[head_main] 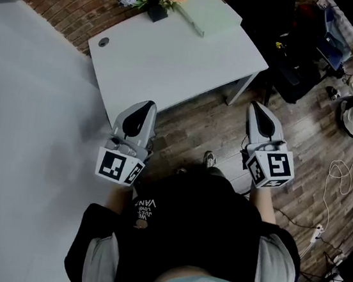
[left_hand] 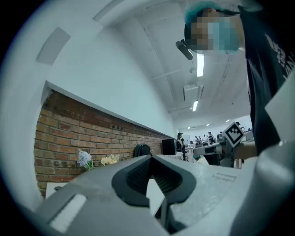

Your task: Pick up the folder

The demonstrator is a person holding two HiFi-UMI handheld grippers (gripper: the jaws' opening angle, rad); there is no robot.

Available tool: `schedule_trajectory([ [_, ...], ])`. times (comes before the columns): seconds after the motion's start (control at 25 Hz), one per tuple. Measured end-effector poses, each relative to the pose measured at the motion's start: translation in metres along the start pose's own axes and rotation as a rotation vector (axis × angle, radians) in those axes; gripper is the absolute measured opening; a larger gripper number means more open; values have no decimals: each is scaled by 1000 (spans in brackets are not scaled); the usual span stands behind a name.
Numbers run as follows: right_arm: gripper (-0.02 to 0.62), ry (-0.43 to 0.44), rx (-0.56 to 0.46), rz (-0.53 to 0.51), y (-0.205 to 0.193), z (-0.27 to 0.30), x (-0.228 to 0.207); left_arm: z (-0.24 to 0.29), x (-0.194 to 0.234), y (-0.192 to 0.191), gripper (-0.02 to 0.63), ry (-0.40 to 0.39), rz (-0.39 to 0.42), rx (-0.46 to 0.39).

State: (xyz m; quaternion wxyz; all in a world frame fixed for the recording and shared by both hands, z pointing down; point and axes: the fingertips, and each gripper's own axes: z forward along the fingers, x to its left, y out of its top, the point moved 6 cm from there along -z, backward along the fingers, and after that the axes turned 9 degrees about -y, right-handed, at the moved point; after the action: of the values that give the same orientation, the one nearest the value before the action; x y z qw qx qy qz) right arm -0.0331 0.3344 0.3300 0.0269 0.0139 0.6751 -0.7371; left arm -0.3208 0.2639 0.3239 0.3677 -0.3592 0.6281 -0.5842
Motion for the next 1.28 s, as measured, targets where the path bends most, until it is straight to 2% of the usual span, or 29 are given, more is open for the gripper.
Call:
schedule_trajectory([
  [0.2,-2,53,-5,38,0,5,-10,14,-4,-3,0,-4,-12,3],
  [0.32,-2,55,-7,48,0,8,-21,24,-7,-4,0,4,-22,3],
  [0.6,-2,56,12,47,-3,28,-60,56,-9,-11,0,43,-59,-12],
  [1.0,-2,149,48,50,-7,66,-120,117,-27,-25,0,131,-80,-4],
  [1.28,-2,168,57,67,-9,90,-138,142,-22,-32,0,135,-93,29],
])
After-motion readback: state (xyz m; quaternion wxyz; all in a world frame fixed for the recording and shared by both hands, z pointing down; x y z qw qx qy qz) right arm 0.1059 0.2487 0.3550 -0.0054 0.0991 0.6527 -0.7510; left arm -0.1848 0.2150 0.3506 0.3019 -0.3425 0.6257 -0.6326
